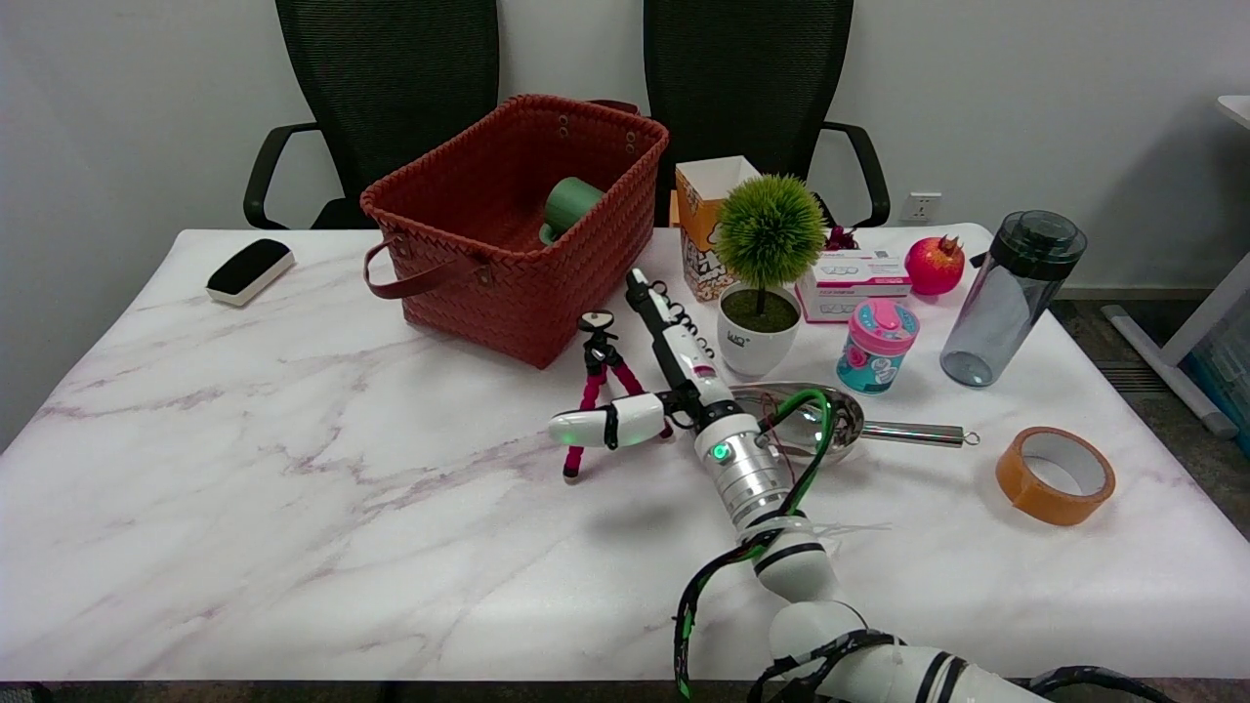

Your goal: Pick up the flexible tripod.

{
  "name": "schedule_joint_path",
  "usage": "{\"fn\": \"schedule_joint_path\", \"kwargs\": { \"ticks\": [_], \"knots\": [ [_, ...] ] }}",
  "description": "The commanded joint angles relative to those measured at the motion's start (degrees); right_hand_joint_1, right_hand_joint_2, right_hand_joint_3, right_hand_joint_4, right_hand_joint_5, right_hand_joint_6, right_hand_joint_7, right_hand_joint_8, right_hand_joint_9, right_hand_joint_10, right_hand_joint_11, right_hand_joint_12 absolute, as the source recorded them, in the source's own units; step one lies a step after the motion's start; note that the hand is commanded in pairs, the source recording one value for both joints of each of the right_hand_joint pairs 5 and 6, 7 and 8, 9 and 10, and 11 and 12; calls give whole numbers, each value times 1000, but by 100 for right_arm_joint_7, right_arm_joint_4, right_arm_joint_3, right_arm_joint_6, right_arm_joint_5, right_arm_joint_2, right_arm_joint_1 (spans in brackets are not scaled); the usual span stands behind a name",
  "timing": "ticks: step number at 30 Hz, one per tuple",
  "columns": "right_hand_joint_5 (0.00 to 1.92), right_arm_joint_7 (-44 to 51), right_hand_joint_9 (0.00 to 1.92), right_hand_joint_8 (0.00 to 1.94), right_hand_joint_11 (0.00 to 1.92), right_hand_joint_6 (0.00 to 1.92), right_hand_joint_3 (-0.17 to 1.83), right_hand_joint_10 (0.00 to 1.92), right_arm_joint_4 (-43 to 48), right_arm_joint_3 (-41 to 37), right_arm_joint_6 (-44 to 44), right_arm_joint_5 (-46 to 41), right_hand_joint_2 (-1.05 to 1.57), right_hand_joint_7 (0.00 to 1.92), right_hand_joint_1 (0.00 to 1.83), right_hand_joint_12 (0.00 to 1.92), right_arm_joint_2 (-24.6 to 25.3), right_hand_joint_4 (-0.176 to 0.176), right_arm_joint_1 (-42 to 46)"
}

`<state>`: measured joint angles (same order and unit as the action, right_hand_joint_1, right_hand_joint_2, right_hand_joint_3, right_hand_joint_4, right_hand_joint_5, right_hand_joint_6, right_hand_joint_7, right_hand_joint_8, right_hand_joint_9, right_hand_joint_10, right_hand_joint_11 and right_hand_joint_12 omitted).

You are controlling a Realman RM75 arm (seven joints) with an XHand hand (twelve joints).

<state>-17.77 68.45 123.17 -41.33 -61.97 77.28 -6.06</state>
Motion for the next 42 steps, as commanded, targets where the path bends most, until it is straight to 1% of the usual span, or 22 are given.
{"fn": "schedule_joint_path", "kwargs": {
  "ticks": [1, 25, 31, 37, 42],
  "knots": [
    [0, -304, 0, 125, 0, 0, 284, 0, -441, 215, 109, -29, -19, 125, 867, 0, 112, 0, -321],
    [0, -304, 0, 146, 0, 0, 237, 0, -597, 233, 109, -29, 5, 146, 874, 0, 186, 0, -431],
    [0, -304, 0, 195, 0, 0, 195, 0, -656, 233, 109, -29, 34, 195, 912, 0, 208, 0, -471],
    [0, -304, 0, 234, 0, 0, 266, 0, -736, 233, 109, -29, 18, 234, 918, 0, 248, 0, -519],
    [0, -304, 0, 304, 75, 0, 264, 0, -760, 233, 109, -29, 29, 304, 932, 75, 272, 0, -545]
  ]
}}
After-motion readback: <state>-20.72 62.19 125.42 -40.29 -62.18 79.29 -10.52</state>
